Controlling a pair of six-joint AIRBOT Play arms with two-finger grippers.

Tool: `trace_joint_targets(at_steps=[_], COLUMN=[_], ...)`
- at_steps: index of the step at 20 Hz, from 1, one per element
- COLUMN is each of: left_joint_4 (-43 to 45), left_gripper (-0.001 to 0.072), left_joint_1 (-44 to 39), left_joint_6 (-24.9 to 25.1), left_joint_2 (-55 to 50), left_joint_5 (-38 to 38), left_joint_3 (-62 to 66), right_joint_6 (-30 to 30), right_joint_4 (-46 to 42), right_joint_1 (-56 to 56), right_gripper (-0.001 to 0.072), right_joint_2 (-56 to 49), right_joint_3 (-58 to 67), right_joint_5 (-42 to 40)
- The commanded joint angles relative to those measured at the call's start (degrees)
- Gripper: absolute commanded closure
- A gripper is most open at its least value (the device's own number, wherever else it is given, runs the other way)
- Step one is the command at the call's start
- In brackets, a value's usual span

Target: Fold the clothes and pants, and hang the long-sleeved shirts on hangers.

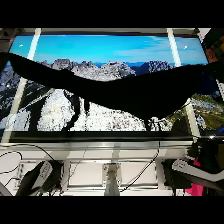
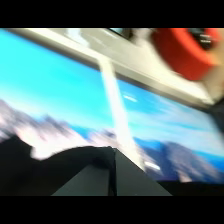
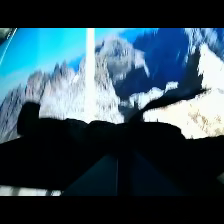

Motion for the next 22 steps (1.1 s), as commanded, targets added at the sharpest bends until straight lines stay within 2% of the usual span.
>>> trace_joint_targets(at_steps=[1, 3, 4, 5, 7, 10, 13, 16, 19, 22], left_joint_4=[17.86, 28.24, 31.8, 32.13, 30.1, 25.35, 17.29, 12.22, 7.54, 7.43], left_gripper=[0.0706, 0.0706, 0.0706, 0.0706, 0.0705, 0.0705, 0.0705, 0.0705, 0.0706, 0.0706], left_joint_1=[0.2, 0.2, 0.17, 0.15, -0.66, -3.91, -8.57, -12.41, -16.7, -22.14], left_joint_6=[-6.21, -11.5, -14.73, -15.37, -15.34, -15.1, -10.29, -10.23, -9.7, -7.85], left_joint_2=[7.67, 9.35, 8.94, 7.76, 3.56, -5.42, -13.68, -20.15, -26.1, -31.65], left_joint_5=[9.77, 12.02, 10.43, 8.11, 5.42, 8.61, 15.58, 25.83, 30.51, 36.24], left_joint_3=[4.02, 4.02, 4.0, 4.0, 4.0, 4.0, 4.02, 4.02, 4.09, 6.34], right_joint_6=[3.72, 7.37, 9.27, 11.17, 14.43, 17.03, 18.99, 22.01, 24.13, 27.85], right_joint_4=[-3.45, -7.28, -9.79, -12.61, -15.21, -15.61, -15.63, -15.56, -15.54, -15.65], right_joint_1=[-2.56, -4.0, -4.24, -4.26, -4.26, -4.2, -4.2, -4.17, -2.34, 2.56], right_gripper=[0.0698, 0.0698, 0.0698, 0.0698, 0.0698, 0.0698, 0.0698, 0.0698, 0.0698, 0.0698], right_joint_2=[9.11, 13.62, 15.34, 16.7, 17.46, 15.61, 11.74, 6.78, 1.99, -2.19], right_joint_3=[0.17, 0.17, 0.17, 0.17, 0.15, 0.04, 0.04, 0.04, 0.04, 0.04], right_joint_5=[-1.33, -3.23, -4.17, -5.38, -8.09, -15.45, -21.4, -25.2, -28.52, -34.95])
